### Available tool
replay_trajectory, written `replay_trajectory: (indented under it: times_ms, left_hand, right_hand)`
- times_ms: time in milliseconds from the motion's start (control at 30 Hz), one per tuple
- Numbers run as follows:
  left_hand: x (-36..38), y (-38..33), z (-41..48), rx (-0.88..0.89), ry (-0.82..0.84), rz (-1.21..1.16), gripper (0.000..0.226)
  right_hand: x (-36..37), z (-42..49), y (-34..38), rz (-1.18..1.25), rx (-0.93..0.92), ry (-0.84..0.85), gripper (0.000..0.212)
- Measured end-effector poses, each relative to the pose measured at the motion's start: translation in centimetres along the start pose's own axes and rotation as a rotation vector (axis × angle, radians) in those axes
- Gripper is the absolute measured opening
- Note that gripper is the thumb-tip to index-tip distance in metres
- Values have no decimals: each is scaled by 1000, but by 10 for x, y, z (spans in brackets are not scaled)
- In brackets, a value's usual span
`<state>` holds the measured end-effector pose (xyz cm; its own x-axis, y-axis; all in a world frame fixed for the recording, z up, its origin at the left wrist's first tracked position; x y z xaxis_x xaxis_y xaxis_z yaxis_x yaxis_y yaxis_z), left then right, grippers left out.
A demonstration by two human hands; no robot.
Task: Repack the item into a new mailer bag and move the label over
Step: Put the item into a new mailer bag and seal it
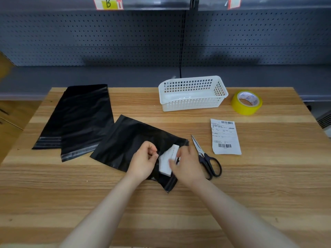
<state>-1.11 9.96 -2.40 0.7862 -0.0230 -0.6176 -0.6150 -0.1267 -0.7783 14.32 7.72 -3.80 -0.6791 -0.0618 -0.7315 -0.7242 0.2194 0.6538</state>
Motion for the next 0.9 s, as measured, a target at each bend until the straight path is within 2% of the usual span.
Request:
replay_trajectory:
  times_ms: [67, 133, 200, 267, 467, 567, 700, 767, 800, 900]
  left_hand:
    - [1, -2, -1, 0, 17, -5, 15]
    - [5, -5, -2, 13, 54, 1, 26]
    - [11, -9, -3, 44, 88, 30, 35]
    - [15, -12, -3, 67, 112, 54, 40]
    - [20, -12, -5, 98, 188, 98, 41]
    - [21, -9, -4, 100, 207, 122, 40]
    - [18, -3, 0, 79, 214, 113, 40]
    - [12, -2, 2, 75, 180, 111, 39]
    - [5, -2, 3, 79, 108, 123, 38]
    - [-24, 13, 4, 30, -195, 243, 42]
  right_hand:
    - [-1, 3, -20, 281, 249, 3, 10]
    - [11, 0, -30, 575, 489, 83, 12]
    - [26, -4, -32, 754, 668, 159, 23]
    - [36, -7, -23, 872, 734, 208, 22]
    - [60, -4, -2, 1349, 772, 278, 48]
    - [73, -1, 4, 1465, 803, 308, 58]
    - [90, 0, 10, 1506, 811, 349, 70]
    - [93, 3, 13, 1436, 778, 358, 72]
    - [92, 3, 12, 1305, 754, 345, 67]
    - [69, 2, 2, 696, 648, 298, 32]
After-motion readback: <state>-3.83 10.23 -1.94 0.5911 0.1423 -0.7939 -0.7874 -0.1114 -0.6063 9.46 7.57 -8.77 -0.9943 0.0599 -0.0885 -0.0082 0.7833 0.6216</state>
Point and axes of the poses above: each hand's wrist, its own z-axis towards the middle knuckle, its own x-axis out of the palm, y = z × x, the point moved 9 cm from there along z, towards the middle knuckle, and after that the axes turned 7 degrees about -y, right-handed, at the moved point
